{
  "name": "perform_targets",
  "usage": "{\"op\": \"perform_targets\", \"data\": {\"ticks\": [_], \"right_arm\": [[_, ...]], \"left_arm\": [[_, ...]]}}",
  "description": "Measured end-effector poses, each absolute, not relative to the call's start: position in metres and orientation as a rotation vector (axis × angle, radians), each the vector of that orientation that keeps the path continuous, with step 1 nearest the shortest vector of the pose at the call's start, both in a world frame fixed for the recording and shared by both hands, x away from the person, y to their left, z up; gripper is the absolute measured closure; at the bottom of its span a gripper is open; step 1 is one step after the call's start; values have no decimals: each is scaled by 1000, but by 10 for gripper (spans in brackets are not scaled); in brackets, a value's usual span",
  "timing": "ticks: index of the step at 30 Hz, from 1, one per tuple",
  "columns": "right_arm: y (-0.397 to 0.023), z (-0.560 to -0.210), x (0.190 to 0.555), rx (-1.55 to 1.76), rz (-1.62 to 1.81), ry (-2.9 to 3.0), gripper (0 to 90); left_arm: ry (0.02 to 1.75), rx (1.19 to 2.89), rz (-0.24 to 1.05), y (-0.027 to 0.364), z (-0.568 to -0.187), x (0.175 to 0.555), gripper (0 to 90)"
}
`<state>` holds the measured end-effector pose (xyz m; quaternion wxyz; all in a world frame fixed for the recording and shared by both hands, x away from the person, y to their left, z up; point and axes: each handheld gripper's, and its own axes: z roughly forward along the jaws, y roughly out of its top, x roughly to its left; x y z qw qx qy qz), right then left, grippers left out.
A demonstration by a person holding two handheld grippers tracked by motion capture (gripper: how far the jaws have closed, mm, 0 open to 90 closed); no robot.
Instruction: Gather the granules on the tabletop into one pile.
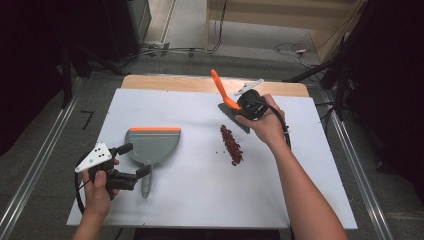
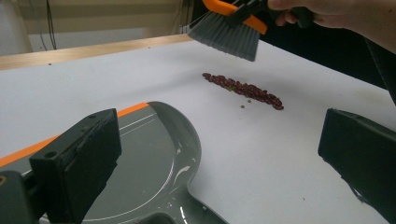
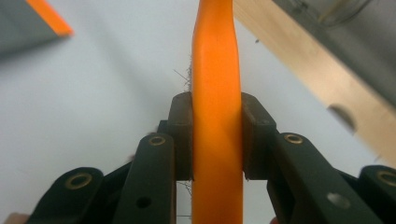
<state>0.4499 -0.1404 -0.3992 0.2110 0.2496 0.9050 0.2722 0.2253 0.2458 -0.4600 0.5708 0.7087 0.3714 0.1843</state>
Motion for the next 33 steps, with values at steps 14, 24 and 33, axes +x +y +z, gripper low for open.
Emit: {"op": "perform_targets", "data": {"ticks": [14, 24, 33], "right_arm": [[-111, -441, 463, 314, 551, 2580, 690], [-112, -444, 443, 244, 546, 2636, 689], [-115, -443, 426, 221, 545, 2667, 687]], "left_arm": [[879, 1660, 428, 247, -462, 226, 0], [872, 1664, 431, 245, -461, 225, 0], [873, 1661, 430, 246, -461, 226, 0]]}}
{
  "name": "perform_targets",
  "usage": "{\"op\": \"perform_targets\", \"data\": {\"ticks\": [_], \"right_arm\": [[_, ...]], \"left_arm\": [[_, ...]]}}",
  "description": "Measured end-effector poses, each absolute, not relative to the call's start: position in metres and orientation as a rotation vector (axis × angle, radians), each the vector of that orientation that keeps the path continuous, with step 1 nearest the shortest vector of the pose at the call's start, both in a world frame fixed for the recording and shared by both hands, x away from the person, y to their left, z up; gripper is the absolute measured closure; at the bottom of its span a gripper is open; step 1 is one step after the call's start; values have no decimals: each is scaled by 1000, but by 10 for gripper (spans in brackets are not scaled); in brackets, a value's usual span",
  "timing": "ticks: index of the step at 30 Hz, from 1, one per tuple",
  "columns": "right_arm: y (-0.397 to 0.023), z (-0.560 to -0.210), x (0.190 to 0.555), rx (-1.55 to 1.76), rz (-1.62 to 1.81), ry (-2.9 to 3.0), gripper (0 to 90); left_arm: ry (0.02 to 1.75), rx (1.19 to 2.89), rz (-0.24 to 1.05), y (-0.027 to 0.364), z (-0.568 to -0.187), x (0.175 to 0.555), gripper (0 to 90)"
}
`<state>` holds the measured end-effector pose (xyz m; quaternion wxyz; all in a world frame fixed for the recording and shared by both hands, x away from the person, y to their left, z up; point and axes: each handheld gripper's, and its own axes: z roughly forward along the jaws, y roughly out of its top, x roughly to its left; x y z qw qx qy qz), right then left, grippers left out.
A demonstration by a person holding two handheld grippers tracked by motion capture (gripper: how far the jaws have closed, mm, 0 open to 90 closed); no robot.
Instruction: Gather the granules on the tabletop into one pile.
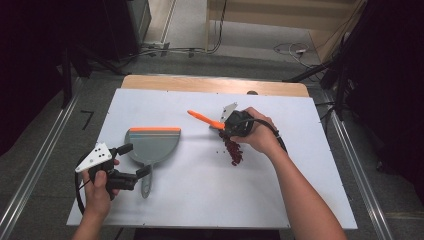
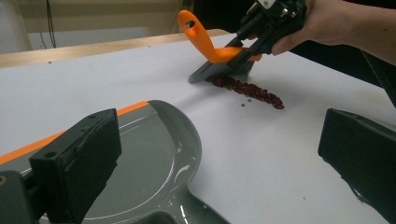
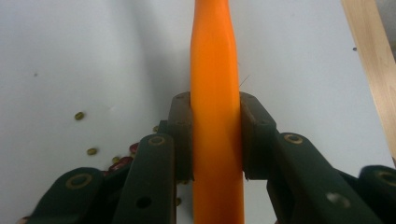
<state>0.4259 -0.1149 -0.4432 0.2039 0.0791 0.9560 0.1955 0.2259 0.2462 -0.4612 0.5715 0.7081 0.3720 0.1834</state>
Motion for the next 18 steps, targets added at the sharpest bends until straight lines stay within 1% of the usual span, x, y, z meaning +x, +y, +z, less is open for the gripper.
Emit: {"op": "perform_targets", "data": {"ticks": [18], "right_arm": [[-118, -443, 403, 182, 548, 2697, 686]], "left_arm": [[872, 1666, 428, 245, -461, 225, 0]]}}
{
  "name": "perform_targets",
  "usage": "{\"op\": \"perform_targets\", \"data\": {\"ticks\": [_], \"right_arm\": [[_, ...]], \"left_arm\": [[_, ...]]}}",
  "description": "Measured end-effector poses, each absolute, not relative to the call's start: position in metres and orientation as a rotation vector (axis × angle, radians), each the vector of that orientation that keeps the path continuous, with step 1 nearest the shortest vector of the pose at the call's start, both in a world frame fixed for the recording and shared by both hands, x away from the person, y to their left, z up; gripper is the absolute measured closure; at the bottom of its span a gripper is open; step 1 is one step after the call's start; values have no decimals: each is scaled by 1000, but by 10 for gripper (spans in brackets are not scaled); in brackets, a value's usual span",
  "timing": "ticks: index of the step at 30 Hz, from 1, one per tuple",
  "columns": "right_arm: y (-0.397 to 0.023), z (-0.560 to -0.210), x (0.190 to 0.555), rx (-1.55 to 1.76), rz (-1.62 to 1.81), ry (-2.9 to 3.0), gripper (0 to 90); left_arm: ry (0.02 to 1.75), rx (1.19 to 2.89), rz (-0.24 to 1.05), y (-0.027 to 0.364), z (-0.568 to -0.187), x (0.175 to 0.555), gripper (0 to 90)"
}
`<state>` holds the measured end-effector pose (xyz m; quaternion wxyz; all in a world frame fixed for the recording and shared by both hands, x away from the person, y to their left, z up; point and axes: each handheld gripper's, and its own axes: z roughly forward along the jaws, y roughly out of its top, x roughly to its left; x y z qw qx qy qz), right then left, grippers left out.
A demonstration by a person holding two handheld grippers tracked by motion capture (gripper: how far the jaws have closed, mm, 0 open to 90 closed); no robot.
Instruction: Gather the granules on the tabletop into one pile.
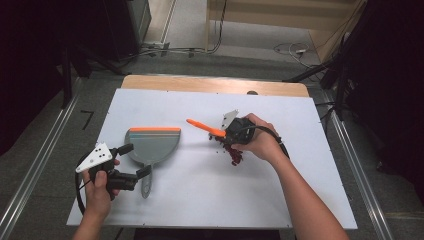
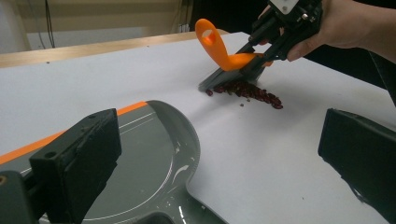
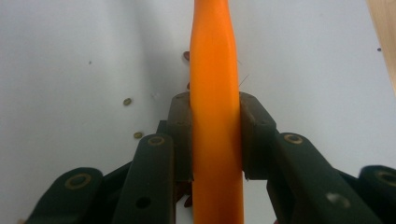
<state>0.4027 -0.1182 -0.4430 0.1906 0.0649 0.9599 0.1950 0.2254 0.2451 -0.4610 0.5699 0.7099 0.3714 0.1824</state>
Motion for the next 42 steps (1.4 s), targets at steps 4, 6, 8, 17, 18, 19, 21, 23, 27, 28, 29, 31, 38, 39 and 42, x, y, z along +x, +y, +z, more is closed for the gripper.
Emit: {"op": "perform_targets", "data": {"ticks": [4, 6, 8, 17, 18, 19, 21, 23, 27, 28, 29, 31, 38, 39, 42], "right_arm": [[-119, -443, 399, 165, 546, 2704, 686], [-120, -443, 396, 171, 553, 2713, 686], [-120, -443, 394, 181, 555, 2713, 686], [-121, -443, 386, 153, 550, 2723, 686], [-122, -443, 385, 166, 552, 2725, 686], [-122, -443, 384, 174, 560, 2728, 686], [-122, -443, 383, 168, 560, 2728, 686], [-123, -443, 382, 154, 558, 2726, 686], [-123, -443, 378, 157, 566, 2726, 685], [-123, -443, 378, 153, 569, 2720, 685], [-124, -443, 377, 147, 558, 2730, 686], [-124, -443, 375, 162, 567, 2735, 685], [-123, -441, 375, 143, 558, 2714, 687], [-123, -440, 375, 165, 562, 2718, 687], [-124, -435, 378, 147, 573, 2699, 688]], "left_arm": [[871, 1668, 427, 245, -461, 226, 0], [871, 1668, 427, 245, -461, 226, 0], [871, 1669, 428, 245, -461, 225, 0], [870, 1666, 425, 244, -461, 226, 0], [869, 1666, 425, 244, -461, 226, 0], [868, 1666, 425, 244, -461, 226, 0], [869, 1666, 426, 244, -461, 226, 0], [868, 1667, 425, 243, -461, 225, 0], [866, 1669, 425, 243, -461, 225, 0], [867, 1669, 425, 243, -461, 225, 0], [866, 1669, 425, 243, -461, 225, 0], [866, 1669, 424, 243, -461, 225, 0], [866, 1671, 425, 243, -461, 225, 0], [867, 1674, 425, 243, -461, 225, 0], [868, 1673, 425, 243, -461, 225, 0]]}}
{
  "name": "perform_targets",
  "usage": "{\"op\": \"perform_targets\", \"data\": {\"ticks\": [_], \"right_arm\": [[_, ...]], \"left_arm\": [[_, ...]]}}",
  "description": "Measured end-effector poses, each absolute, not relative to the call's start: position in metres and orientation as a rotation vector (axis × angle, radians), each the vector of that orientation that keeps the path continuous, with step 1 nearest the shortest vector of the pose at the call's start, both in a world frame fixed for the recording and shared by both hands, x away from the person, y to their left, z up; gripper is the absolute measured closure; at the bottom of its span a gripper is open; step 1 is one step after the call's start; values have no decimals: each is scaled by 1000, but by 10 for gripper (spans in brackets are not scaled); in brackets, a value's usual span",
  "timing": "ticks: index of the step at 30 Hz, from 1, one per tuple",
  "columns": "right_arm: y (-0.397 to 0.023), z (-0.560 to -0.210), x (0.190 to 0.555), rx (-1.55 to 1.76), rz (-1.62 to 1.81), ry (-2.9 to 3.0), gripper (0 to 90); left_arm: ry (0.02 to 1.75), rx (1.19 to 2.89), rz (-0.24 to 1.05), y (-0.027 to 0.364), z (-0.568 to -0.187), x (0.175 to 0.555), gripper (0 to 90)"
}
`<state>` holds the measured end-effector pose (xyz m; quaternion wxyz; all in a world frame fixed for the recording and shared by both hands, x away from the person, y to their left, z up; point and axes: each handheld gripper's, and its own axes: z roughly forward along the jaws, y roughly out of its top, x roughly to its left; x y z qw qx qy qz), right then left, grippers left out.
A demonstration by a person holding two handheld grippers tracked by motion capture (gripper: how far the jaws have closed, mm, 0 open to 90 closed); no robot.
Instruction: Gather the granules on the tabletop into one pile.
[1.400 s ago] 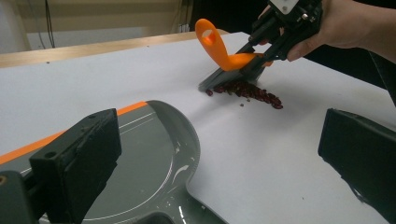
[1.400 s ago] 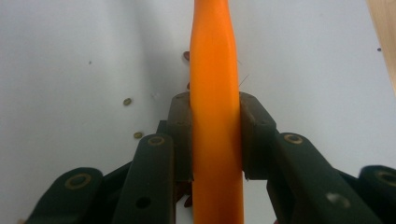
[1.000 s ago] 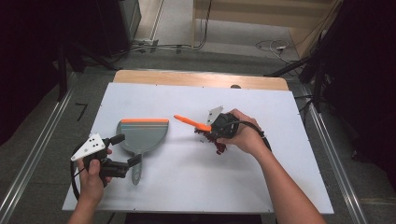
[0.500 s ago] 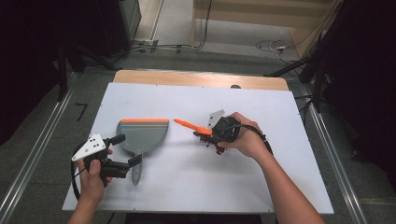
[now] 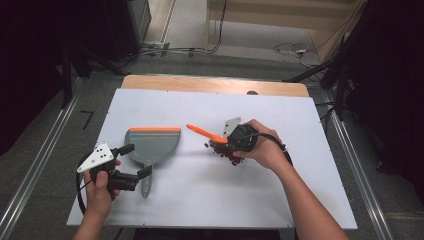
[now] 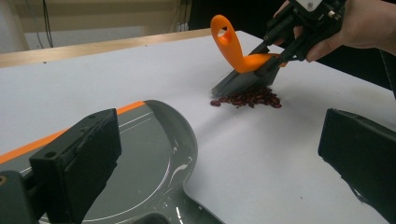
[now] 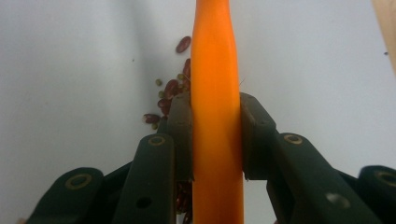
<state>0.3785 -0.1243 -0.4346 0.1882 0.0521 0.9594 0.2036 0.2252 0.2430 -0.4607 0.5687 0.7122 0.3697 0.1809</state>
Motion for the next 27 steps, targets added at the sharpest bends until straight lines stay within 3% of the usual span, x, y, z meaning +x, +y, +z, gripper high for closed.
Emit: {"op": "perform_targets", "data": {"ticks": [12, 27], "right_arm": [[-127, -403, 365, 291, 691, 2845, 688], [-123, -431, 372, 233, 614, 2974, 690]], "left_arm": [[868, 1666, 427, 244, -460, 225, 0], [868, 1669, 426, 243, -461, 225, 0]]}}
